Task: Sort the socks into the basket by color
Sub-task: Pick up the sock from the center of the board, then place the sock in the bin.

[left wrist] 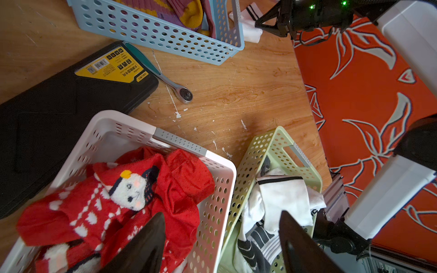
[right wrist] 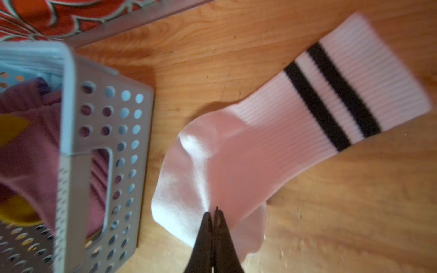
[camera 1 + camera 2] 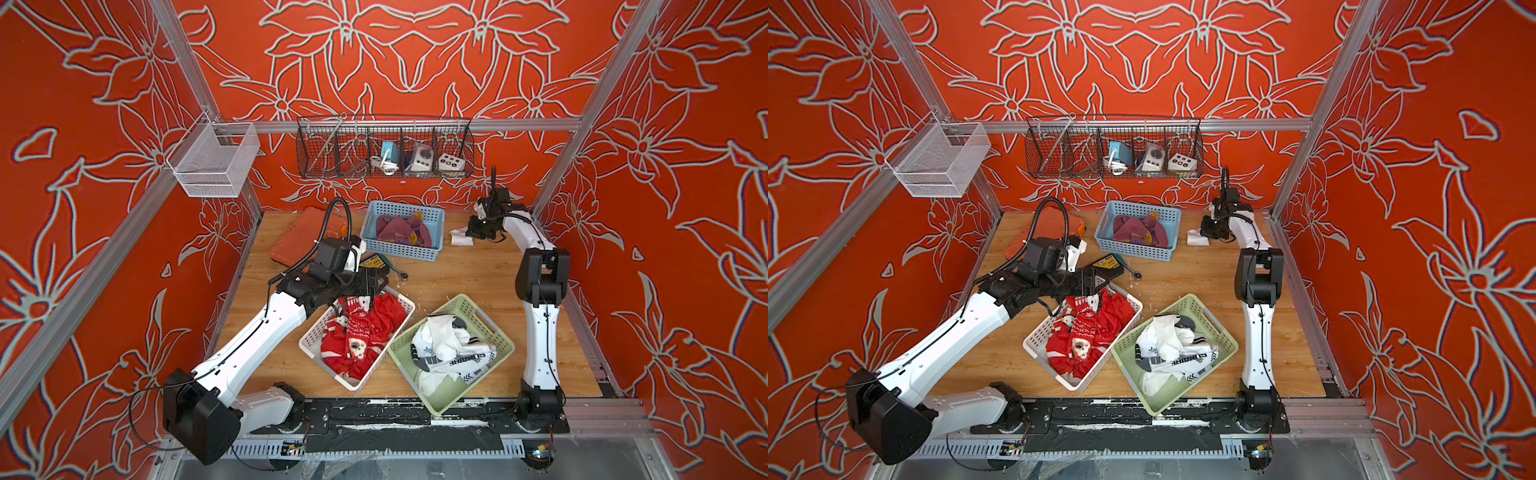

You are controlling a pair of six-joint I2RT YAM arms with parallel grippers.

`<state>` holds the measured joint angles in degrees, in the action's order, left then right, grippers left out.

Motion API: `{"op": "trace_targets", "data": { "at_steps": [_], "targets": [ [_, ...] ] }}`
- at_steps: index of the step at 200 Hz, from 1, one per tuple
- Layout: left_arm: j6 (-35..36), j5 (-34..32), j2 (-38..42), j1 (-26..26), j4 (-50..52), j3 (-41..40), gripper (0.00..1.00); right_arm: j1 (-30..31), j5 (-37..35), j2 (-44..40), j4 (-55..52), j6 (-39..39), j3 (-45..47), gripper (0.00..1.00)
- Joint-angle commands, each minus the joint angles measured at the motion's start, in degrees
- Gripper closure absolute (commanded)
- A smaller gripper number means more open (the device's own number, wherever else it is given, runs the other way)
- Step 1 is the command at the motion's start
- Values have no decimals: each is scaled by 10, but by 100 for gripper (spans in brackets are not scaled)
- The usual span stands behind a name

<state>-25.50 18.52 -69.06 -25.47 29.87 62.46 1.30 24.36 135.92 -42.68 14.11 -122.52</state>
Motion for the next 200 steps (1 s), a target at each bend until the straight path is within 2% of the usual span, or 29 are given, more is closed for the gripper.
{"op": "trace_targets", "data": {
  "at_steps": [1,27,108,200],
  "targets": [
    [13,19,-1,2,-25,-1,27,3,19,-85,42,9,67,100],
    [20,33,-8,2,-38,2,27,2,33,-150,75,33,133,100],
    [56,72,-36,0,-53,40,28,2,57,-317,93,72,214,100],
    [75,79,-34,-30,-49,73,30,6,76,-541,95,106,363,100]
  ]
}}
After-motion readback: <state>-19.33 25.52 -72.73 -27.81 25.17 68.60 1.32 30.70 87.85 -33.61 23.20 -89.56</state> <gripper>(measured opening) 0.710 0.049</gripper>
